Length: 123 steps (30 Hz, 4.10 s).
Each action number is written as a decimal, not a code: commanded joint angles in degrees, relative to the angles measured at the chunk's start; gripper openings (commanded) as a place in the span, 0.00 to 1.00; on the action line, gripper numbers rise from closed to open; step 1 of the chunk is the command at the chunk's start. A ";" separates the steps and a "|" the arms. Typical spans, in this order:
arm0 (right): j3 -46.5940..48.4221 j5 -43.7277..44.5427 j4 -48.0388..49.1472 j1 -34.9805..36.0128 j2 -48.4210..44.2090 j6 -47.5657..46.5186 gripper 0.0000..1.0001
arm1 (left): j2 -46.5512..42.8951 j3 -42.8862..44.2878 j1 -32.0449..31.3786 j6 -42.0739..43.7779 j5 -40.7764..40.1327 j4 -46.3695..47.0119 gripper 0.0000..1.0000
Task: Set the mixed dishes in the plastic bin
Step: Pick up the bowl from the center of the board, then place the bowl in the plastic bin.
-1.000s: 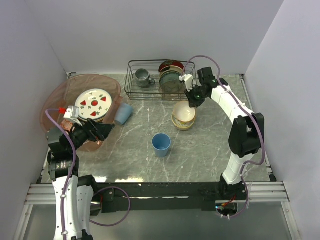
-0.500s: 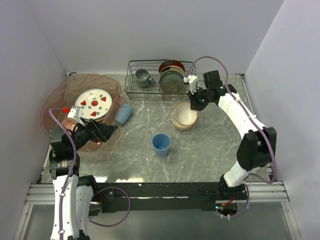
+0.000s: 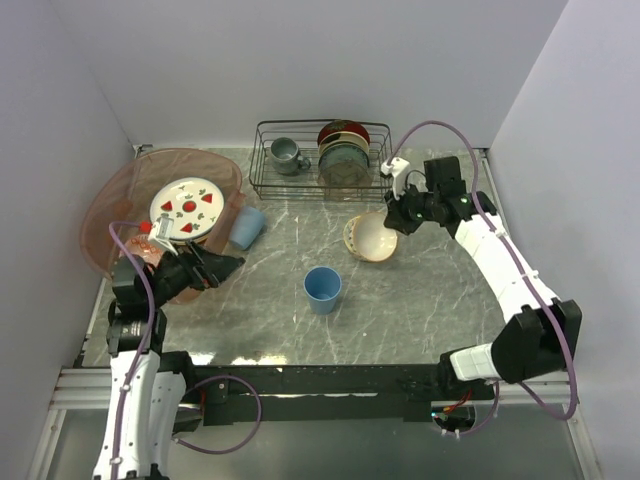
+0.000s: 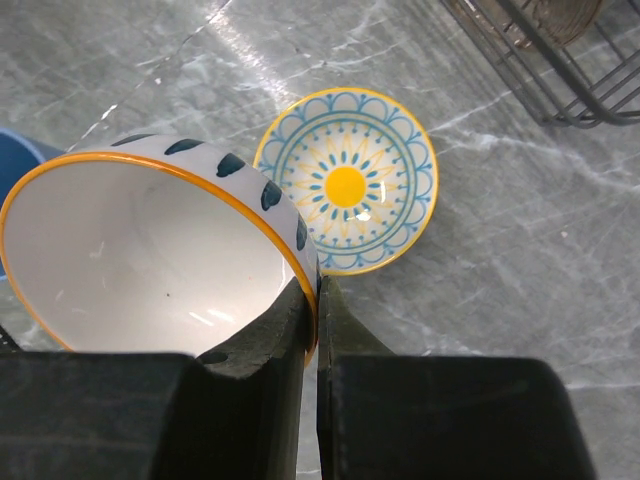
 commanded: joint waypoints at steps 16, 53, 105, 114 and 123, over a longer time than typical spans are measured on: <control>-7.69 -6.84 8.48 -3.81 -12.93 4.53 0.00 | 7.97 11.70 -42.28 -10.71 -42.12 1.48 0.99; -0.75 22.95 -4.61 12.00 -18.21 9.27 0.00 | 61.15 57.94 -77.91 -25.64 -90.97 -31.38 0.99; -15.16 -23.79 6.54 -3.45 -24.80 5.41 1.00 | 30.04 36.94 -46.10 -6.86 -85.10 -27.18 0.01; -25.18 -23.46 12.79 -8.73 -25.15 4.27 1.00 | 28.90 36.33 -31.17 -1.93 -82.91 -27.09 0.01; -25.01 -21.70 12.87 -9.26 -25.50 4.18 1.00 | 27.49 35.10 -14.83 -0.43 -75.17 -24.98 0.01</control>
